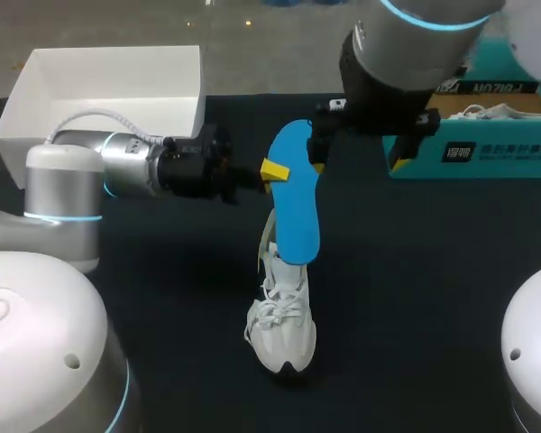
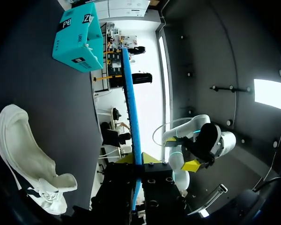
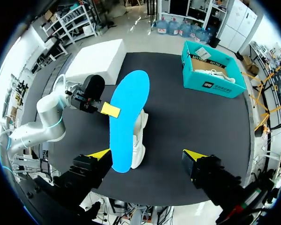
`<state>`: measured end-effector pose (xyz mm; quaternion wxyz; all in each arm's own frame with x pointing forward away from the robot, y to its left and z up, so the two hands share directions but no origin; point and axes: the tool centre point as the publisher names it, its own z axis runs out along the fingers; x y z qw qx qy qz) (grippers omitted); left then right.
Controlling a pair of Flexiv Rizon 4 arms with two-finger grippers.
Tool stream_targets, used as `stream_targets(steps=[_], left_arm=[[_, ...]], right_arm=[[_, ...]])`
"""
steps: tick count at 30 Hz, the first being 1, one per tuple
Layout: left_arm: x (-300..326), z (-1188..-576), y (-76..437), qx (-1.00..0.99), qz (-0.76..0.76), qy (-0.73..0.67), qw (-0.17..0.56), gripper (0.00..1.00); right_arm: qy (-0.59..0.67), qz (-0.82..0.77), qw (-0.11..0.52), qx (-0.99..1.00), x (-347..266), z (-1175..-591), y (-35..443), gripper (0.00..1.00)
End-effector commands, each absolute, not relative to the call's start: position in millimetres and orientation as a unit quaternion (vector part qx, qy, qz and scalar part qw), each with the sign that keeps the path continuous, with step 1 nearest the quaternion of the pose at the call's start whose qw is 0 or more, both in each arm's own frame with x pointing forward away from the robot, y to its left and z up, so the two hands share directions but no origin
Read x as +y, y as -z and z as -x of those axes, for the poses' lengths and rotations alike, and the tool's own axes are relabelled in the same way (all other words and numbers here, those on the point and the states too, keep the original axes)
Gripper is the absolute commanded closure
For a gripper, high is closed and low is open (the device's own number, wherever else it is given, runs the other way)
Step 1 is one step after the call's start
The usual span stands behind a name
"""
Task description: Take the shoe out of the shoebox, open the shoe tongue, remove and reinsert the insole, then place the shoe into the shoebox
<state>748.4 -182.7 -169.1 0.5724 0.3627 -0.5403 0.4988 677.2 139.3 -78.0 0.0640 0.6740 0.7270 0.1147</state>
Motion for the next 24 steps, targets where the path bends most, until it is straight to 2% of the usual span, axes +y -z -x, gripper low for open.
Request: stream_targets(steps=[1, 24], left_arm=[[-184.7, -744.4, 170.8, -0.537, -0.366, -0.502, 0.571, 1.0], [-182.7, -745.0, 169.9, -0.535, -0.37, -0.502, 0.57, 1.0]], right_arm=[[-0.08, -0.712, 0.079, 0.693, 159.1, -677.9, 86.4, 0.0], [-0.081, -0.739, 0.057, 0.666, 180.2, -688.0, 102.2, 0.0]])
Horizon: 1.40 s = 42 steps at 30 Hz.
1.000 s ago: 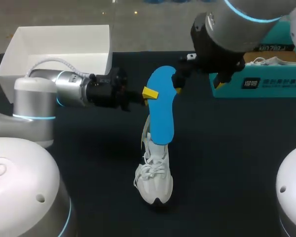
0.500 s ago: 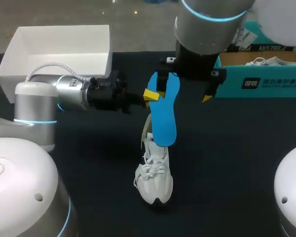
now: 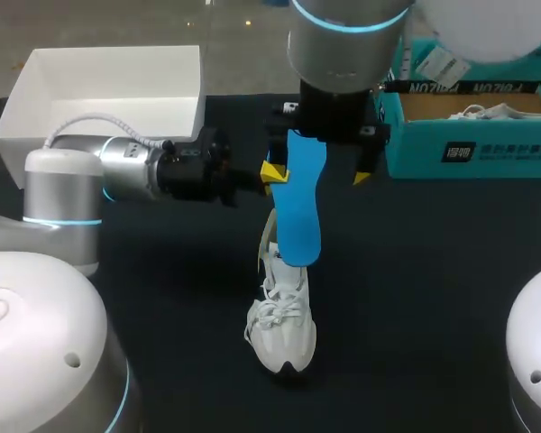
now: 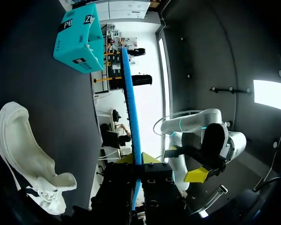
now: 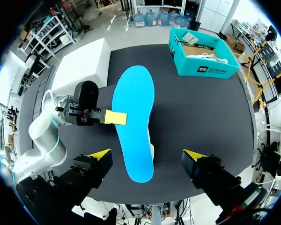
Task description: Take the shoe out of the shoebox, open the shoe tongue, remove and reinsert the insole, then place the shoe into the shoebox
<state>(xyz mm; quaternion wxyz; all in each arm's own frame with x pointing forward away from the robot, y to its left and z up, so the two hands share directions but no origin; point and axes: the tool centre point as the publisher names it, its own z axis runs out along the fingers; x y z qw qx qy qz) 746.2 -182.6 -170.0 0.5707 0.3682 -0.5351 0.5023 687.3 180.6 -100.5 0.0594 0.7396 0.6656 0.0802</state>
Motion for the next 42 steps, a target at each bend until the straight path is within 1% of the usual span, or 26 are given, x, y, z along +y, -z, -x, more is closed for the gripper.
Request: stream_targets(steps=[1, 27, 32, 33, 38, 42], left_arm=[[-182.5, -745.1, 169.9, -0.535, -0.369, -0.502, 0.571, 1.0], [-179.7, -746.9, 165.7, -0.538, -0.37, -0.505, 0.564, 1.0], [-179.4, -744.9, 165.0, -0.538, -0.369, -0.506, 0.564, 1.0], [-179.1, -744.8, 165.0, -0.538, -0.369, -0.506, 0.564, 1.0], [-177.5, -744.6, 164.7, -0.538, -0.367, -0.508, 0.565, 1.0], [-174.7, -744.1, 165.0, -0.534, -0.366, -0.512, 0.564, 1.0]], right_arm=[[-0.081, -0.739, 0.057, 0.666, 180.2, -687.9, 102.3, 0.0], [-0.064, -0.737, 0.063, 0.67, 180.9, -687.0, 104.4, 0.0], [-0.194, -0.735, -0.144, 0.634, 166.4, -686.5, 106.9, 0.0], [-0.218, -0.729, -0.171, 0.626, 162.9, -686.0, 106.9, 0.0], [-0.31, -0.698, -0.256, 0.593, 142.3, -681.1, 109.6, 0.0], [-0.339, -0.682, -0.279, 0.584, 133.5, -675.0, 115.1, 0.0]])
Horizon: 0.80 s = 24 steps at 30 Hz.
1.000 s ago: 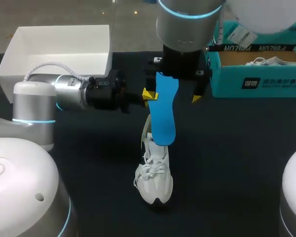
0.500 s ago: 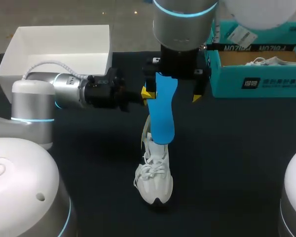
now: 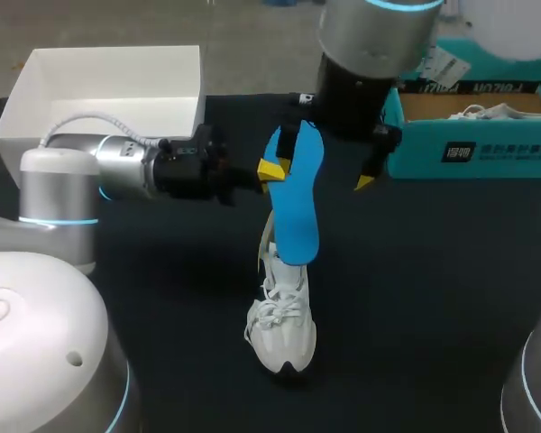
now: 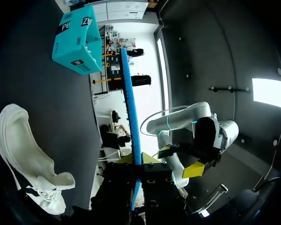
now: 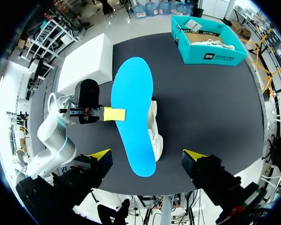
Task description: Take the shoe out of the shoebox, open the shoe tongue, remove and reinsert the insole, then place the shoe into the shoebox
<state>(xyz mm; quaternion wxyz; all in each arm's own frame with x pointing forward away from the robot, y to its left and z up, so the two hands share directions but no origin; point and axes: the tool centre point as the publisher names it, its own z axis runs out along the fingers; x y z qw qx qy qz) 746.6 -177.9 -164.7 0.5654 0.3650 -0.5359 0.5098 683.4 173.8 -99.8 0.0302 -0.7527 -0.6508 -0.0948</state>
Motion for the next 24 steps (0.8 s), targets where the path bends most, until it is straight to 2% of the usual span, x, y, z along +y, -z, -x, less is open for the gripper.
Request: stream_targets(steps=[1, 21, 22, 24], left_arm=[[-173.9, -743.9, 165.3, -0.533, -0.367, -0.513, 0.564, 1.0], [-172.5, -740.5, 164.1, -0.529, -0.367, -0.519, 0.562, 1.0], [-172.4, -740.1, 164.1, -0.529, -0.367, -0.52, 0.562, 1.0], [-172.2, -739.5, 163.6, -0.526, -0.365, -0.522, 0.563, 1.0]], right_arm=[[0.342, 0.68, 0.283, -0.583, 132.0, -673.7, 116.3, 0.0], [0.326, 0.691, 0.276, -0.583, 130.0, -671.9, 120.9, 0.0], [0.345, 0.681, 0.311, -0.566, 131.6, -670.7, 123.8, 0.0], [0.368, 0.666, 0.338, -0.555, 134.1, -669.7, 130.7, 0.0]])
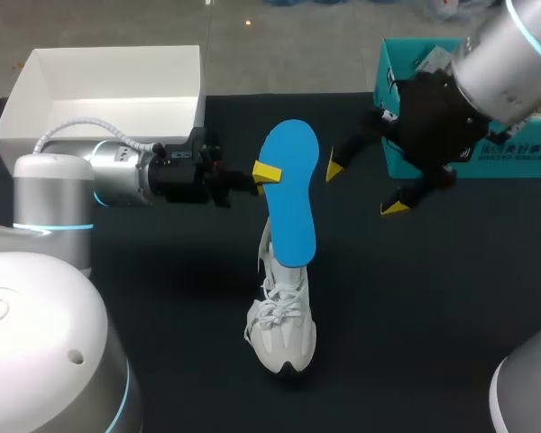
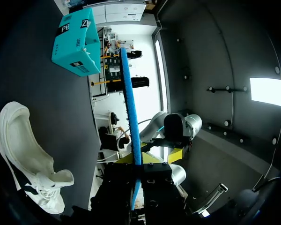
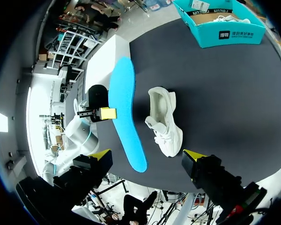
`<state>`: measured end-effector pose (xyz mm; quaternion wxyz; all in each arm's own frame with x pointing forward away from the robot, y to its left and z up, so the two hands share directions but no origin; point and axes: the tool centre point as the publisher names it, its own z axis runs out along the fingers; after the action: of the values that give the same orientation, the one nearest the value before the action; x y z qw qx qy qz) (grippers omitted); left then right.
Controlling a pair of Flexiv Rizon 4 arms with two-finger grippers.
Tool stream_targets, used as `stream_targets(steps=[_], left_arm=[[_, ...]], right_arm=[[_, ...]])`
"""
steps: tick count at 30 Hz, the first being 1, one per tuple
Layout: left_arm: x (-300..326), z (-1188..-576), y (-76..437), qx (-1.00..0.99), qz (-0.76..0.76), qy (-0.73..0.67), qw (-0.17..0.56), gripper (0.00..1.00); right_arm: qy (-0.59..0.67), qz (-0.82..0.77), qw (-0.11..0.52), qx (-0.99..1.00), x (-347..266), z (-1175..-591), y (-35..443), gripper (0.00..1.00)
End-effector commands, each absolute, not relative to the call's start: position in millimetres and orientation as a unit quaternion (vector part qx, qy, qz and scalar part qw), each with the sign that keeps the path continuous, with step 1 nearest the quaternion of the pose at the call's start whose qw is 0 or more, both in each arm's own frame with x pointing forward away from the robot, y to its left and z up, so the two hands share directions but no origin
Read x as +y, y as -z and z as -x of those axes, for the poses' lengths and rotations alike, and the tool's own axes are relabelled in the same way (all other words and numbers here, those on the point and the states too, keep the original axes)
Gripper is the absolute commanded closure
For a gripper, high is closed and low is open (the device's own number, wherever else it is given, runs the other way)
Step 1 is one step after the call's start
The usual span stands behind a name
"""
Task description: Take the shoe out of the shoebox, open the shoe tongue, remove and reinsert the insole, then place the shoe into the shoebox
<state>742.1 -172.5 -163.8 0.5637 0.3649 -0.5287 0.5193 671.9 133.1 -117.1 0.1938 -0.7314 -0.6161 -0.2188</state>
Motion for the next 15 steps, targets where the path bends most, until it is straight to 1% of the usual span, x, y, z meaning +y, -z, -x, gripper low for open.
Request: stream_targets(steps=[1, 7, 11, 13, 15], left_arm=[[-172.2, -739.4, 163.5, -0.526, -0.364, -0.523, 0.563, 1.0], [-171.5, -737.2, 162.4, -0.521, -0.36, -0.525, 0.568, 1.0], [-172.8, -735.6, 160.0, -0.509, -0.344, -0.526, 0.588, 1.0], [-173.1, -735.5, 159.7, -0.511, -0.345, -0.526, 0.587, 1.0], [-173.1, -735.3, 159.6, -0.51, -0.344, -0.526, 0.587, 1.0]], right_arm=[[0.373, 0.664, 0.339, -0.552, 135.2, -669.5, 135.0, 0.0], [0.432, 0.644, 0.345, -0.529, 134.7, -669.7, 151.2, 0.0], [0.465, 0.623, 0.367, -0.511, 131.0, -677.1, 155.2, 0.0], [0.469, 0.63, 0.352, -0.509, 129.9, -681.9, 156.9, 0.0], [0.469, 0.63, 0.352, -0.509, 129.9, -681.9, 156.9, 0.0]])
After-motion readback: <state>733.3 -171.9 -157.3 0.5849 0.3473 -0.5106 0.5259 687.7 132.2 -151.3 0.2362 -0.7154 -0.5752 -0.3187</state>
